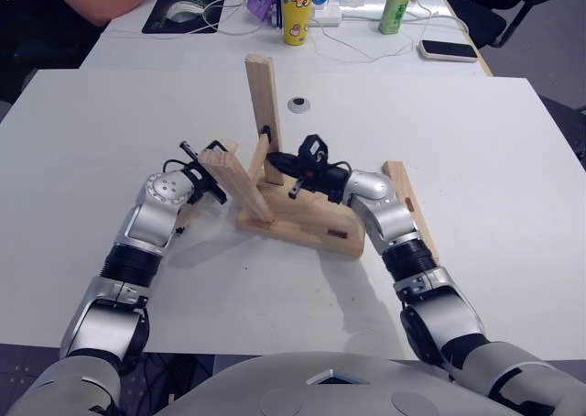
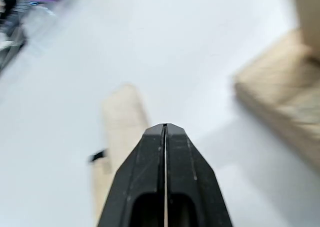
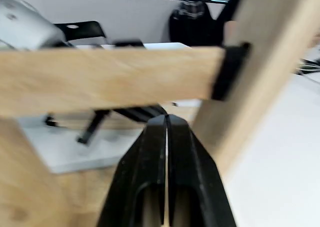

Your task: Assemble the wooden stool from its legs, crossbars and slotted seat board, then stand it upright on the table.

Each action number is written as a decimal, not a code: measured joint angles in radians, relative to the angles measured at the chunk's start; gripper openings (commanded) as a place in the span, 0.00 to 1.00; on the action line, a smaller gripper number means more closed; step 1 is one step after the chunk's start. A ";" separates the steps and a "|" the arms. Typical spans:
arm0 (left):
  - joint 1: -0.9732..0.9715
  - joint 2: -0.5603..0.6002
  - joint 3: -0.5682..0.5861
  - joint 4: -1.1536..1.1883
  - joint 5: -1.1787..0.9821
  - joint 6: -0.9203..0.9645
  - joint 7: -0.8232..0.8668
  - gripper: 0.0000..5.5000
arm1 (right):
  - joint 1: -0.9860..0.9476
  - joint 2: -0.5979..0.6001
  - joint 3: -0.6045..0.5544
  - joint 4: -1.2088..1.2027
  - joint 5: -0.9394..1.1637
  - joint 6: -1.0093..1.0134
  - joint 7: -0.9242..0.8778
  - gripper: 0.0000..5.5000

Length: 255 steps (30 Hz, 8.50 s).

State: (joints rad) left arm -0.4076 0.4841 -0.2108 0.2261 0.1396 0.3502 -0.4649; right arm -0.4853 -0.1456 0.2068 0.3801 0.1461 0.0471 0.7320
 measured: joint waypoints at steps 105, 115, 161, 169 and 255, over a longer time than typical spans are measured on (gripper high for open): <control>0.113 0.098 0.350 0.187 -0.313 0.014 -0.264 0.52 | 0.339 -0.116 -0.188 -0.633 0.139 0.496 -0.189 0.26; 0.077 0.138 0.266 0.237 -0.258 -0.010 -0.306 0.52 | 0.334 -0.129 -0.148 -0.608 0.145 0.500 -0.183 0.26; 0.580 0.004 0.277 -0.379 -0.308 -0.468 -0.187 0.24 | 0.401 0.030 -0.314 -0.702 0.606 0.819 -0.289 0.38; 0.524 -0.067 0.153 -0.434 -0.265 -0.478 -0.157 0.24 | 0.393 0.136 -0.428 -0.686 0.970 0.960 -0.420 0.58; 0.567 -0.234 0.183 -0.473 -0.450 -0.361 -0.027 0.76 | 0.652 -0.120 -0.461 -0.835 0.258 0.353 -0.567 0.08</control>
State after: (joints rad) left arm 0.1591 0.2497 -0.0283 -0.2469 -0.3103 -0.0106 -0.4916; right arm 0.1669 -0.2656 -0.2544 -0.4546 0.4041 0.4005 0.1650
